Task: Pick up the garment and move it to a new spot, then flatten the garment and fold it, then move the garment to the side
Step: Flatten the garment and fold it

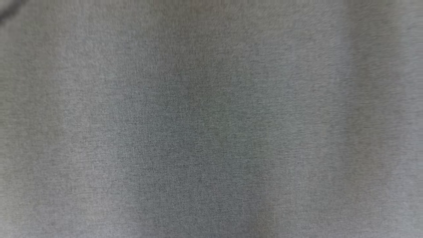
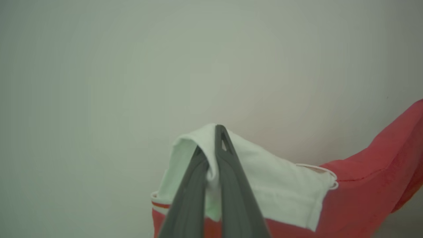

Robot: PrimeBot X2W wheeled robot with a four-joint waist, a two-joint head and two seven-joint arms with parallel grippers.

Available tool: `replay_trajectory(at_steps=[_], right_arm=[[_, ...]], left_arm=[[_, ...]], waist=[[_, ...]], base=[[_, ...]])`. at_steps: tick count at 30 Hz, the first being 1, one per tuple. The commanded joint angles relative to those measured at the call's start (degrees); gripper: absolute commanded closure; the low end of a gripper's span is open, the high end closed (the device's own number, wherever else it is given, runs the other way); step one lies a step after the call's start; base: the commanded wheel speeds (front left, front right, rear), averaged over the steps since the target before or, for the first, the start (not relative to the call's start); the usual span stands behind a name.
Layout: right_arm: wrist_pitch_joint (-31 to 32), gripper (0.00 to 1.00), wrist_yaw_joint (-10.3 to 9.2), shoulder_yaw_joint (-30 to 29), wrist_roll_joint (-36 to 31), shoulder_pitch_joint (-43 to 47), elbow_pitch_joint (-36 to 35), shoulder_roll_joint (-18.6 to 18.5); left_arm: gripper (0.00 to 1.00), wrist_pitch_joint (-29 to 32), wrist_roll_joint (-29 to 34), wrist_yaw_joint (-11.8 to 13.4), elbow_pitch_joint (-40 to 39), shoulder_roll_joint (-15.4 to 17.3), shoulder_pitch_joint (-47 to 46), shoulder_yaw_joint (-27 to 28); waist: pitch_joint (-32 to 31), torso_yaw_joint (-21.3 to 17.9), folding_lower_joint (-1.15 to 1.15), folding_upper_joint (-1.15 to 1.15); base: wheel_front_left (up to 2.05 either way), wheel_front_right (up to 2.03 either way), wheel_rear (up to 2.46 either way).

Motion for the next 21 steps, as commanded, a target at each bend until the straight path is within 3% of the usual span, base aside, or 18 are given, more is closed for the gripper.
replay_trajectory(at_steps=[1,7,15,16,21], right_arm=[[-0.4,1.00,-0.10,1.2,1.0,3.1,-0.9,0.0],[-2.1,1.00,-0.11,5.0,5.5,15.3,-5.6,-1.6],[-3.7,1.00,-0.11,8.9,8.2,34.1,-14.7,-4.9],[-3.7,1.00,-0.11,8.9,8.2,34.1,-14.7,-4.9],[-3.8,1.00,-0.11,7.7,9.3,44.2,-19.7,-4.9]], left_arm=[[1.00,-1.1,-1.4,0.2,-0.6,0.8,3.5,0.2],[1.00,-3.3,-5.3,1.7,-5.5,2.3,18.2,2.6],[1.00,-3.8,-8.7,8.7,-21.9,6.9,43.0,5.3],[1.00,-3.8,-8.7,8.7,-21.9,6.9,43.0,5.3],[1.00,-3.9,-10.6,14.5,-34.3,9.4,58.4,7.3]], waist=[[-3.5,-1.0,0.00,0.00],[-9.9,-1.6,0.00,0.00],[-17.5,-2.1,0.00,0.00],[-17.5,-2.1,0.00,0.00],[-20.6,-2.6,0.00,0.00]], base=[[0.00,0.00,0.00],[0.00,0.00,0.00],[0.00,0.00,0.00],[0.00,0.00,0.00],[0.00,0.00,0.00]])
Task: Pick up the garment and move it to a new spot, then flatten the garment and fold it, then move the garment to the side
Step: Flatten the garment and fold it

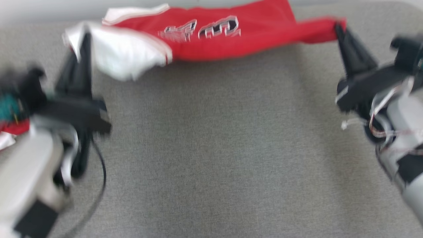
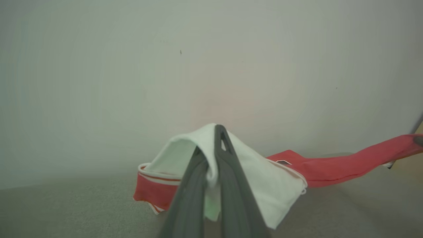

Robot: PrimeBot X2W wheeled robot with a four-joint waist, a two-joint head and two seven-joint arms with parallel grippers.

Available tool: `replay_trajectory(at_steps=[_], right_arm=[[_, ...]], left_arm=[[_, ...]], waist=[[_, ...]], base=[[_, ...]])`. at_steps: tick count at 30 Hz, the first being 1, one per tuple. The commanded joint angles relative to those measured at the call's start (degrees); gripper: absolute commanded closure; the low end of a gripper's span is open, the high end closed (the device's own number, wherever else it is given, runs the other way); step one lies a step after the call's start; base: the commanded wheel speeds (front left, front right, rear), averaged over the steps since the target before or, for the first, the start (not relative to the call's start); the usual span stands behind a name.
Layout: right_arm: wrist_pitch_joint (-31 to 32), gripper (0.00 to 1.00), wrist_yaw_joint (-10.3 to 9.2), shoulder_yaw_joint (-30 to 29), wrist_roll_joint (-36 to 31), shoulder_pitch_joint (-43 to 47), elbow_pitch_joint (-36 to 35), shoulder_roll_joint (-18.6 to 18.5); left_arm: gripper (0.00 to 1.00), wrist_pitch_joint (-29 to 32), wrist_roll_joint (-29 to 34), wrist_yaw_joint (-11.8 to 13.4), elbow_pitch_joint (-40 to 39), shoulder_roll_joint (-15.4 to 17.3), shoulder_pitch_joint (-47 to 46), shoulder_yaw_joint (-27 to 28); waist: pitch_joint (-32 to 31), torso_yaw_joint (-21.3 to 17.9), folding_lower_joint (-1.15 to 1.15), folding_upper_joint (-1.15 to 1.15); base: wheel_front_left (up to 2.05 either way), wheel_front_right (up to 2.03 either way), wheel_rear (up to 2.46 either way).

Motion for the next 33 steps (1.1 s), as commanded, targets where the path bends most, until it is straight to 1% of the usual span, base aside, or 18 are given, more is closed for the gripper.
replay_trajectory(at_steps=[1,4,8,10,14,16,21,23,29,33], right_arm=[[-0.2,1.00,-0.12,-0.7,0.5,1.6,-0.5,-0.1],[-1.0,1.00,-0.12,-3.6,0.7,7.6,-2.3,0.5],[-1.8,1.00,-0.12,-8.1,-0.1,15.5,-4.0,1.4],[-1.8,1.00,-0.12,-10.0,-1.4,19.5,-5.1,1.7],[-0.7,1.00,-0.12,-14.1,-3.1,27.1,-7.6,3.3],[0.1,1.00,-0.12,-15.7,-4.1,30.9,-9.1,4.1],[1.8,1.00,-0.12,-20.2,-7.5,40.9,-13.1,6.5],[2.6,1.00,-0.12,-22.3,-8.2,44.6,-15.0,7.6],[6.7,1.00,-0.12,-25.7,-12.7,53.8,-21.2,10.2],[9.3,1.00,-0.12,-27.7,-15.4,58.6,-24.6,11.8]], left_arm=[[1.00,-0.1,-0.6,0.8,-1.4,0.5,2.4,0.4],[1.00,-0.2,-1.1,3.8,-7.8,0.8,11.2,2.4],[1.00,-0.2,-0.3,6.5,-13.5,0.4,21.6,3.8],[1.00,-0.2,-0.3,7.3,-15.6,-0.5,26.2,5.3],[1.00,-0.2,0.1,8.0,-17.8,-3.3,34.1,6.9],[1.00,-0.2,0.6,8.0,-17.7,-4.7,37.6,7.8],[1.00,-0.2,2.2,6.8,-16.1,-8.7,45.2,9.2],[1.00,-0.2,2.9,6.5,-15.6,-9.7,47.7,9.5],[1.00,-0.2,4.4,5.3,-14.0,-11.0,52.3,10.5],[1.00,-0.2,4.8,4.1,-12.5,-11.4,53.7,9.6]], waist=[[-2.9,-0.7,0.02,0.01],[-4.3,-0.6,0.02,0.01],[-5.8,0.0,0.02,0.01],[-6.6,0.4,0.02,0.01],[-8.1,1.0,0.02,0.01],[-8.9,1.3,0.02,0.01],[-11.6,2.6,0.02,0.01],[-12.6,3.1,0.02,0.01],[-14.0,4.3,0.02,0.01],[-14.4,5.0,0.02,0.01]], base=[[0.00,0.00,0.00],[0.00,0.00,0.00],[0.00,0.00,0.00],[0.00,0.00,0.00],[0.00,0.00,0.00],[0.00,0.00,0.00],[0.00,0.00,0.00],[0.00,0.00,0.00],[0.00,0.00,0.00],[0.00,0.00,0.00]])
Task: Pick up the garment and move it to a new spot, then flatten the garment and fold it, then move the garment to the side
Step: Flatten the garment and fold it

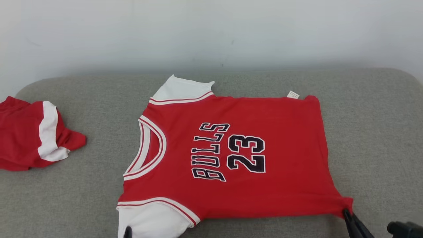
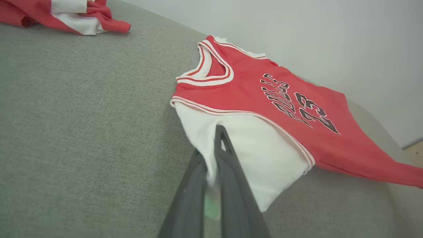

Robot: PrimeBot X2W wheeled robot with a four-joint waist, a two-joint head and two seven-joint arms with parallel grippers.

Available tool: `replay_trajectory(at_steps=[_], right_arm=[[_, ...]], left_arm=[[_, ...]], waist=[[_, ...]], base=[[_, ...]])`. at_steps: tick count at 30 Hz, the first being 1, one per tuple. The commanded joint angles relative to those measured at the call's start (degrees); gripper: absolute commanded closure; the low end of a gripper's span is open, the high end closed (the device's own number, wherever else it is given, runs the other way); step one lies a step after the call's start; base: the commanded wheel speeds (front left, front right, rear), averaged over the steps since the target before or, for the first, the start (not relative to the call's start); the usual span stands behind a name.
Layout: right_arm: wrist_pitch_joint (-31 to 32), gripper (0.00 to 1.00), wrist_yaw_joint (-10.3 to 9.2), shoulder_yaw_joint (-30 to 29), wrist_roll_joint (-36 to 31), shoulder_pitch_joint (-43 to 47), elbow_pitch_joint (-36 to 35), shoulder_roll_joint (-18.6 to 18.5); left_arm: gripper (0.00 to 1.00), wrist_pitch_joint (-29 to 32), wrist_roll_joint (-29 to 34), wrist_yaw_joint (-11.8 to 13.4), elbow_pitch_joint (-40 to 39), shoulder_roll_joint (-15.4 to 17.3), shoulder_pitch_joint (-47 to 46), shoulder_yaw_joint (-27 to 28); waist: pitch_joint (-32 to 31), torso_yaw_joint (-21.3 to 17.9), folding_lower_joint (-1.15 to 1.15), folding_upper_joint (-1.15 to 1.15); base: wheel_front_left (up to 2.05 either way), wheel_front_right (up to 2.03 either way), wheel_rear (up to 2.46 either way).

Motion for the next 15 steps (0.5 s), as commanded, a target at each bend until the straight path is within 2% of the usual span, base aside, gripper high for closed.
replay_trajectory(at_steps=[1,7,15], right_arm=[[1.1,1.00,-0.12,-1.1,-1.5,2.9,-1.5,0.9],[2.7,1.00,-0.12,-2.6,-2.8,5.8,-4.2,3.2],[3.7,1.00,-0.12,-3.1,-3.9,2.2,-4.9,3.8]], left_arm=[[1.00,-0.1,0.6,-0.9,0.9,-0.4,1.0,-0.9],[1.00,-0.2,1.7,-1.9,2.9,-1.0,-0.6,-1.8],[1.00,1.1,6.2,-4.6,6.9,-0.8,-9.8,-5.0]], waist=[[-0.5,0.8,0.01,0.01],[-0.7,0.8,0.01,0.01],[-0.3,-0.3,0.01,0.01]], base=[[0.00,0.00,0.00],[0.00,0.00,0.00],[0.00,0.00,0.00]])
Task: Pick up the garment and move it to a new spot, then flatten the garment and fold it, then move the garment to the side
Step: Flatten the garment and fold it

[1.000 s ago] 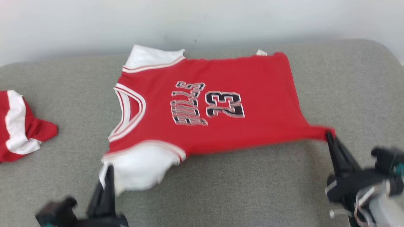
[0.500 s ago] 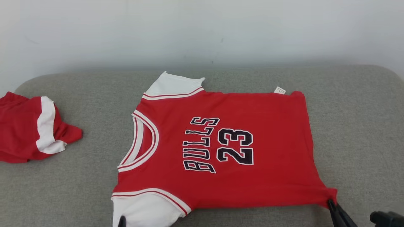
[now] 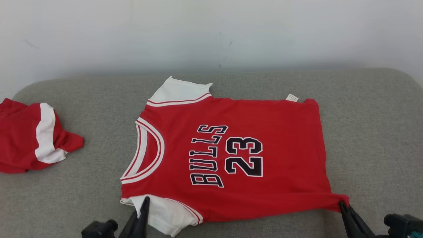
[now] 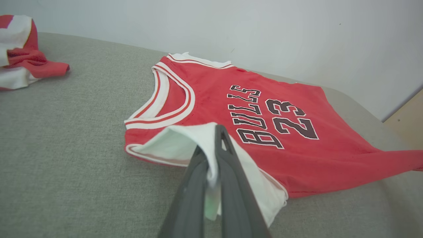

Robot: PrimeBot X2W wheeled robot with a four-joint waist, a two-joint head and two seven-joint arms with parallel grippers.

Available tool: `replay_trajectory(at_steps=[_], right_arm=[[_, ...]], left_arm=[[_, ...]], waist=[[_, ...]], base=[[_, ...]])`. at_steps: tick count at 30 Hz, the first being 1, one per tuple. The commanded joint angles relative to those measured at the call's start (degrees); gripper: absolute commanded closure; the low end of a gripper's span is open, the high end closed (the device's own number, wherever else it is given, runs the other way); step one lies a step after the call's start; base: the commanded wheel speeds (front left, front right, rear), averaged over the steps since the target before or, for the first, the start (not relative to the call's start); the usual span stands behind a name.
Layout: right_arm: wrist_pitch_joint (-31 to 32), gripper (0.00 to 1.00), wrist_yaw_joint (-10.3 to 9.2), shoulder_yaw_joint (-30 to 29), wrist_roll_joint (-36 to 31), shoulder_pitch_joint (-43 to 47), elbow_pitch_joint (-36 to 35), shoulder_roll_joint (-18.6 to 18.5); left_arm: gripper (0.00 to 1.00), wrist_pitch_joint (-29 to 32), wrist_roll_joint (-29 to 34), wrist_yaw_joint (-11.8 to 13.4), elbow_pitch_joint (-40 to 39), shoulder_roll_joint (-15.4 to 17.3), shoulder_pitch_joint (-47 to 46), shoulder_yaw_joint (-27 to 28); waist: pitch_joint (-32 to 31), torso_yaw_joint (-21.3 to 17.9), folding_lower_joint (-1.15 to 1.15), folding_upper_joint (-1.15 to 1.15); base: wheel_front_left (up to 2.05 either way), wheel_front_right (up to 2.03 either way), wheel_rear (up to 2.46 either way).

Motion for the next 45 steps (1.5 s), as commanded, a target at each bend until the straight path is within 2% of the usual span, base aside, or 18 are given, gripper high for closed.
replay_trajectory(at_steps=[1,6,13,19,27,28,29,30,31,36,45], right_arm=[[0.2,1.00,-0.11,0.1,-0.4,-1.6,0.1,-0.3],[0.3,1.00,-0.12,2.4,-0.6,-7.9,3.2,-1.7],[-0.9,1.00,-0.12,5.7,0.8,-18.5,11.3,-3.2],[-2.8,1.00,-0.12,8.8,1.5,-27.4,20.0,-4.4],[-6.0,1.00,-0.12,12.2,1.4,-36.2,30.3,-4.6],[-6.6,0.91,-0.12,12.6,1.1,-36.9,31.4,-4.7],[-7.2,0.60,-0.12,13.0,1.0,-37.6,32.3,-4.6],[-7.8,0.04,-0.12,13.3,1.0,-38.1,33.2,-4.4],[-9.0,0.00,-0.12,13.8,1.2,-38.6,34.7,-4.4],[-11.8,0.00,-0.12,14.4,1.9,-37.9,36.5,-5.0],[-14.8,0.00,-0.12,13.7,3.5,-30.9,35.1,-6.1]], left_arm=[[1.00,0.4,0.9,-0.5,0.7,0.1,-2.4,0.0],[1.00,1.3,0.8,-2.0,4.4,1.1,-9.5,1.5],[1.00,2.7,0.8,-4.8,11.5,2.6,-18.6,2.7],[1.00,2.3,1.1,-7.1,19.4,2.4,-25.7,2.9],[1.00,0.8,2.6,-9.7,29.9,0.3,-33.0,1.8],[0.92,0.8,3.2,-9.8,31.2,0.1,-33.8,1.4],[0.36,0.4,3.7,-9.9,32.1,-0.2,-34.5,1.2],[0.00,0.2,3.9,-9.9,33.0,-0.5,-35.0,1.1],[0.00,-0.5,4.5,-10.2,34.4,-0.9,-35.5,1.3],[0.00,-1.1,3.6,-10.5,35.0,-2.1,-34.0,3.2],[0.00,-1.2,6.6,-9.5,26.4,-2.7,-22.9,9.6]], waist=[[0.6,-0.7,0.00,0.00],[2.7,-2.7,0.00,0.00],[5.5,-4.0,0.00,0.00],[7.4,-4.2,0.00,0.00],[9.0,-3.6,0.00,0.00],[9.1,-3.5,0.00,0.00],[9.2,-3.4,0.00,0.00],[9.2,-3.4,0.00,0.00],[8.7,-3.3,0.00,0.00],[7.0,-2.9,0.00,0.00],[4.8,-1.9,0.00,0.00]], base=[[0.00,0.00,0.00],[0.00,0.00,0.00],[0.00,0.00,0.00],[0.00,0.00,0.00],[0.00,0.00,0.00],[0.00,0.00,0.00],[0.00,0.00,0.00],[0.00,0.00,0.00],[0.00,0.00,0.00],[0.00,0.00,0.00],[0.00,0.00,0.00]])
